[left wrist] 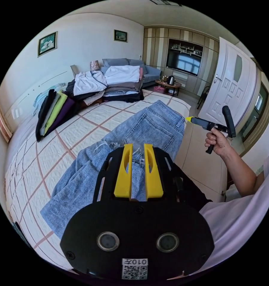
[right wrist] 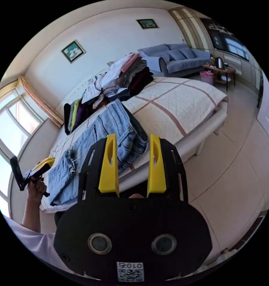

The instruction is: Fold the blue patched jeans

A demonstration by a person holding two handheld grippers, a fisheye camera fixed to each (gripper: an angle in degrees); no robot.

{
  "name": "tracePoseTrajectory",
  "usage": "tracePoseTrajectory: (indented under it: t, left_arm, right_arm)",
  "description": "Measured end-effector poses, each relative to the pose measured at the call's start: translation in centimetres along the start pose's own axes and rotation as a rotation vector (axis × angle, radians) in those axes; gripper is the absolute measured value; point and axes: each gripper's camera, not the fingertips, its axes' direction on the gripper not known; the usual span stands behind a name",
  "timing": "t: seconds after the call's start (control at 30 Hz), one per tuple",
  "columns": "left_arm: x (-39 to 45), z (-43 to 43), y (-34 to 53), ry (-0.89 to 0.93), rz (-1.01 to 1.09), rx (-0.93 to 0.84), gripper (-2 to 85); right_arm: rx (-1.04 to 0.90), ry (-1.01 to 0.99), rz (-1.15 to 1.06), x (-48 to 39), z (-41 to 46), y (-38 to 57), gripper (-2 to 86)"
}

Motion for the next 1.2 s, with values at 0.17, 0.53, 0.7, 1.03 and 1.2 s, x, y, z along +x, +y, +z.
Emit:
tracePoseTrajectory:
  t: [0.17, 0.53, 0.7, 1.03, 1.2]
  left_arm:
    - [-1.6, -1.5, 3.5, -0.003, -0.038, 0.004, 5.2]
    - [-8.8, -5.7, 15.5, -0.034, -0.234, -0.029, 3.3]
    - [-10.9, -6.0, 19.0, -0.005, -0.279, -0.012, 2.2]
    - [-16.5, -11.4, 28.5, -0.068, -0.383, 0.096, 1.2]
    - [-19.8, -15.5, 36.4, -0.145, -0.536, 0.136, 1.1]
  right_arm:
    - [-0.038, -0.069, 0.061, 1.5, 1.9, -0.2, 15.4]
    - [-0.032, -0.097, 0.187, 2.3, 1.0, 0.9, 11.8]
    - [-0.029, -0.256, 0.252, 2.0, -0.7, 2.0, 8.4]
    - [0.116, -0.079, -0.547, -29.6, -8.2, 7.2, 7.6]
    - [0.019, -0.187, -1.145, -47.7, -1.2, 21.0, 7.6]
